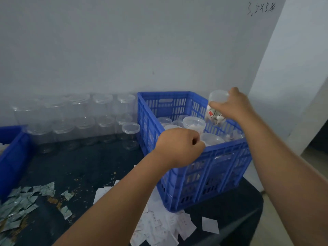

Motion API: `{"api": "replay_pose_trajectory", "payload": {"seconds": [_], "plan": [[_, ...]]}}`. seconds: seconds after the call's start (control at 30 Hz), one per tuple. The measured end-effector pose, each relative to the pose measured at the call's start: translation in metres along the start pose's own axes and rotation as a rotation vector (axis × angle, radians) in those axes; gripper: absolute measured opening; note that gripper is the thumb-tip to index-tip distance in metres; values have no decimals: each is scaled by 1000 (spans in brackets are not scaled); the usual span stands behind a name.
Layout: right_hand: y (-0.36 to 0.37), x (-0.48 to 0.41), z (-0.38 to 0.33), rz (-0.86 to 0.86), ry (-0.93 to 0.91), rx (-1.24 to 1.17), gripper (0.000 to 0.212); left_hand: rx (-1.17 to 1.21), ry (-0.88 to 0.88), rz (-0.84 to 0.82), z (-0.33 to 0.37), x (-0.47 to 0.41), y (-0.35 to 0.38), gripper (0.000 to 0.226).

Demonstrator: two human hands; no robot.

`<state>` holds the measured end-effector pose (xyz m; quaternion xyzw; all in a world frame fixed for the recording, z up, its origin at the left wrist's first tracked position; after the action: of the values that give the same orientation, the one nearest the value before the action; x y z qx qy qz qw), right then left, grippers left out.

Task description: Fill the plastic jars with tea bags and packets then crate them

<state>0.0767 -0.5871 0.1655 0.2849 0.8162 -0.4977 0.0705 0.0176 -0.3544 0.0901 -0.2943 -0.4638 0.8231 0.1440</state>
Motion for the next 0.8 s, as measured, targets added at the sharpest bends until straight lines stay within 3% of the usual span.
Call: {"api": "replay_pose_trajectory", "payload": {"seconds": [0.3,0.57,0.63,0.8], "plan": [[70,-26,38,-534,72,138,94,40,10,84,2,0,4,34],[87,-23,42,-662,-57,233,69,19,13,126,1,1,6,35],[84,-23,39,-635,-88,266,67,17,5,110,2,1,5,33],[45,-8,8,-319,-256,130,71,132,6,72,2,3,-1,23]]}}
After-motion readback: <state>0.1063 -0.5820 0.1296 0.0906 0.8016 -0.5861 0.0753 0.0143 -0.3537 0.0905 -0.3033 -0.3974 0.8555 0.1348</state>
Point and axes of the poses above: each hand's wrist, its own x-axis away from the middle knuckle, its own y-axis out of the palm, z = x × y, the point moved 2 cm from there along -x, towards the middle knuckle, and after that the axes turned 1 degree about -y, right-handed, at the moved point
